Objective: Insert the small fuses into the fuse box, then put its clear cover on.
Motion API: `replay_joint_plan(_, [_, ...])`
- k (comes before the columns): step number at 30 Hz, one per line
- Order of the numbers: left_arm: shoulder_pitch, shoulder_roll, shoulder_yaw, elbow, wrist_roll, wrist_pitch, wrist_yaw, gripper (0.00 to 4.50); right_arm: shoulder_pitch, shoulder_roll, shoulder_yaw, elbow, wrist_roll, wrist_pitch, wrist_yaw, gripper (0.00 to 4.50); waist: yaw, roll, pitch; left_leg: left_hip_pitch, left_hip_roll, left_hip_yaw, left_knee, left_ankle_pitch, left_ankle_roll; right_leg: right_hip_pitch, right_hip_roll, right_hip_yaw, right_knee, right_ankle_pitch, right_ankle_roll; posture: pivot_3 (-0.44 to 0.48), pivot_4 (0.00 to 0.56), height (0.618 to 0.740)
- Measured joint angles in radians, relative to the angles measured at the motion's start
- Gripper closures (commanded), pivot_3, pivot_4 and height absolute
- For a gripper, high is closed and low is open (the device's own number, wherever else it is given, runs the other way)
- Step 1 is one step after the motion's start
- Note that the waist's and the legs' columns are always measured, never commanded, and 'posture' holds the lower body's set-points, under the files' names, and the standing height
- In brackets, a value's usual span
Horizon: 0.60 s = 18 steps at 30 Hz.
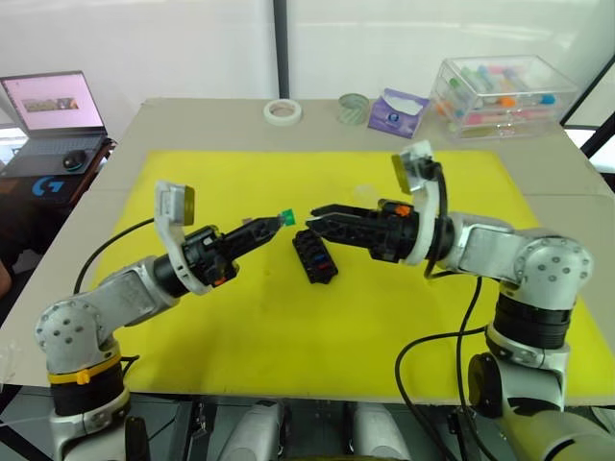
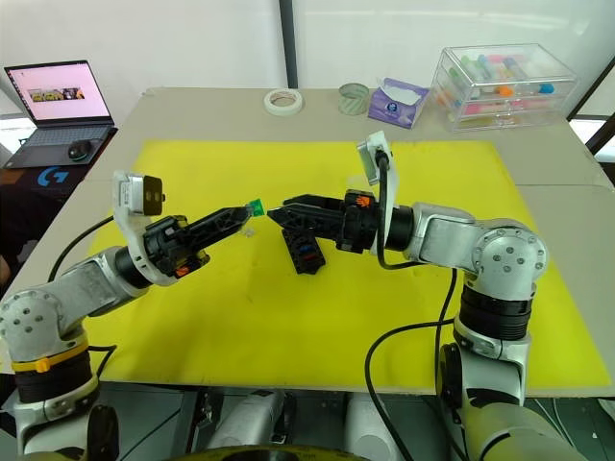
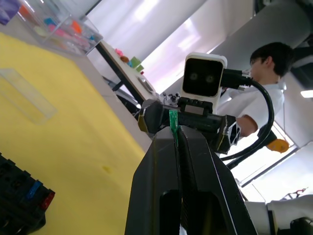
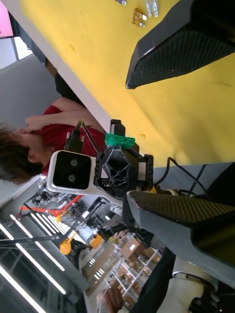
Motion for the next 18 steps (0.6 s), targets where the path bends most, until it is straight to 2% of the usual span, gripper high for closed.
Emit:
replay_joint_plan(14, [0.005,0.048,-0.105,0.009,-0.049,-0.13,0.002,4.5,0.046,-0.024,0.115,-0.022,0.196,-0.165,-0.17,0.89,0.0,0.0,0.0,0.0,0.0,0.0,0.0,0.0,0.0,0.0,0.0,0.0,0.0,0.0,0.0,0.0,0.15,0.74])
replay_joint_plan(18, [0.015,0.061,-0.118,0.008,-0.066,-0.151,0.002,4.5,0.051,-0.048,0.134,-0.024,0.233,-0.205,-0.194,1.66,0.0,0.0,0.0,0.0,0.0,0.0,0.0,0.0,0.0,0.0,0.0,0.0,0.0,0.0,0.0,0.0,0.15,0.74])
